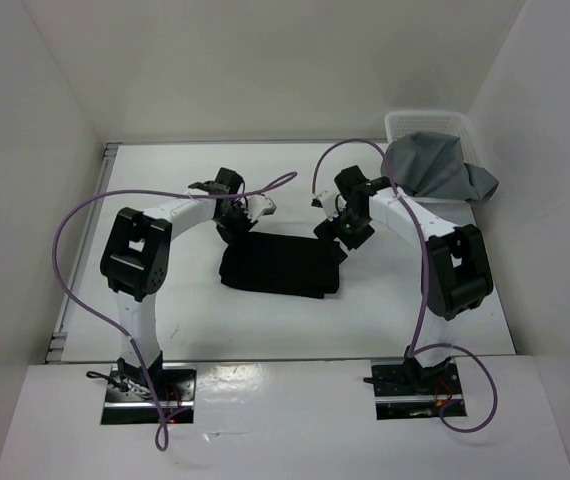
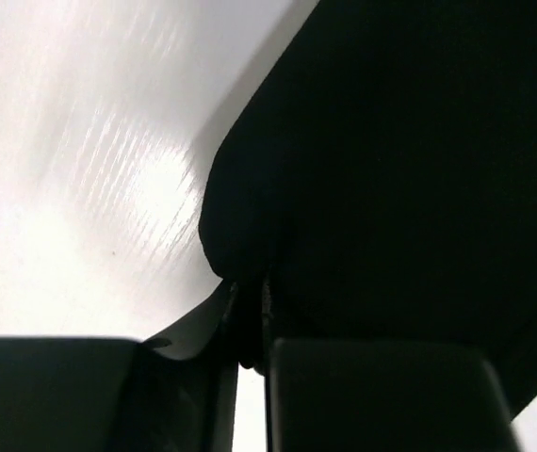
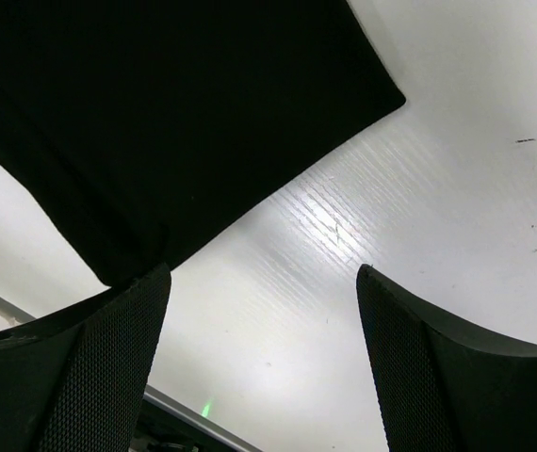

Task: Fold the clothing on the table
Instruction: Fold the skirt

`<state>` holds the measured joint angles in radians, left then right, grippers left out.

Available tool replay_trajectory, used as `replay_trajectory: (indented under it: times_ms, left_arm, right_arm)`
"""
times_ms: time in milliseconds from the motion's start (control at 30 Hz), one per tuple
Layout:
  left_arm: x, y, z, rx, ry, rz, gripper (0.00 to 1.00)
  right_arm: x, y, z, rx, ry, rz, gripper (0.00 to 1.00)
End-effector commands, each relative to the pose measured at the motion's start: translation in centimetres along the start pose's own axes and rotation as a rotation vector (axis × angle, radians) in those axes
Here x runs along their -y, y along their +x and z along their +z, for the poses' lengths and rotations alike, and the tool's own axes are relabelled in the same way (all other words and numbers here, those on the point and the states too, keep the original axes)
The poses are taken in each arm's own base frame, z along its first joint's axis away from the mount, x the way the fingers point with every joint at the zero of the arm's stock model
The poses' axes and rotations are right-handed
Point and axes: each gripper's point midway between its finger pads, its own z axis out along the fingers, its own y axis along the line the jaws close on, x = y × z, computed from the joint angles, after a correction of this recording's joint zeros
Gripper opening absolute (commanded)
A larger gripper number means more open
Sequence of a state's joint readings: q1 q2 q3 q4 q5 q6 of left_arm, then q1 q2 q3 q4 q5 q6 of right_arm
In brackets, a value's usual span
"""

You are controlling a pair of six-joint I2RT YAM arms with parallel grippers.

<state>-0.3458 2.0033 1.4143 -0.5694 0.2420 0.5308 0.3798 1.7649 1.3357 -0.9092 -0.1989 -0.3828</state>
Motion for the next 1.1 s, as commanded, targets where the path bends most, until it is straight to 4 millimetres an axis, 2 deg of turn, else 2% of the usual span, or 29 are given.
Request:
replay_trajectory:
  times_ms: [0, 33, 133, 267, 400, 433, 500, 533, 600, 633, 767, 800, 867, 967, 1067]
  left_arm:
    - [1.4, -0.3, 1.1, 0.009, 0.071, -0.070, 0.11]
    - [2.1, -0.1, 1.5, 0.002, 0.103, -0.117, 0.08]
    - [2.6, -0.3, 1.4, 0.013, 0.127, -0.226, 0.02]
    - [2.3, 0.4, 1.0, 0.021, 0.164, -0.409, 0.00]
    - [0.4, 1.4, 0.5, 0.047, 0.184, -0.627, 0.00]
    - [-0.6, 2.2, 0.3, 0.056, 0.170, -0.685, 0.00]
    - [-1.0, 3.1, 0.2, 0.069, 0.173, -0.764, 0.00]
    - [-1.4, 3.1, -0.5, 0.094, 0.157, -0.766, 0.00]
    - [-2.1, 4.4, -0.8, 0.091, 0.086, -0.801, 0.00]
    - [-2.6, 4.4, -1.9, 0.118, 0.057, -0.800, 0.00]
    - [-3.7, 4.9, -3.5, 0.159, 0.015, -0.850, 0.00]
    - [-3.7, 4.5, -4.0, 0.174, 0.018, -0.844, 0.00]
    - [-3.4, 4.6, -4.1, 0.173, 0.019, -0.854, 0.00]
    - [-3.0, 4.6, -4.1, 0.184, 0.054, -0.864, 0.00]
    - [-3.0, 4.9, -4.0, 0.189, 0.063, -0.880, 0.00]
  right_arm:
    - [0.0, -1.0, -0.7, 0.022, -0.004, -0.004, 0.84]
    - [0.1, -1.3, -0.8, 0.030, -0.001, -0.006, 0.84]
    - [0.2, -1.4, -0.4, 0.020, -0.004, -0.003, 0.84]
    - [0.5, -2.1, -0.3, 0.026, -0.002, -0.005, 0.84]
    - [0.8, -2.6, 0.0, 0.027, -0.002, -0.005, 0.84]
    - [0.9, -2.8, 0.1, 0.027, -0.002, -0.005, 0.84]
    - [1.1, -3.2, 0.3, 0.036, 0.001, -0.007, 0.84]
    - [1.1, -3.2, 0.3, 0.036, 0.001, -0.007, 0.84]
    - [1.2, -3.8, 0.1, 0.053, 0.007, -0.001, 0.84]
    - [1.3, -4.0, 0.2, 0.053, 0.007, -0.001, 0.84]
    - [1.7, -4.8, 0.0, 0.072, 0.024, 0.003, 0.84]
    - [1.4, -4.8, 0.4, 0.068, 0.005, 0.018, 0.84]
    - [1.4, -5.7, 0.3, 0.093, 0.000, 0.026, 0.84]
    - [0.3, -6.5, 0.5, 0.121, -0.066, 0.042, 0.84]
    - [-0.9, -7.6, 0.2, 0.168, -0.206, 0.073, 0.84]
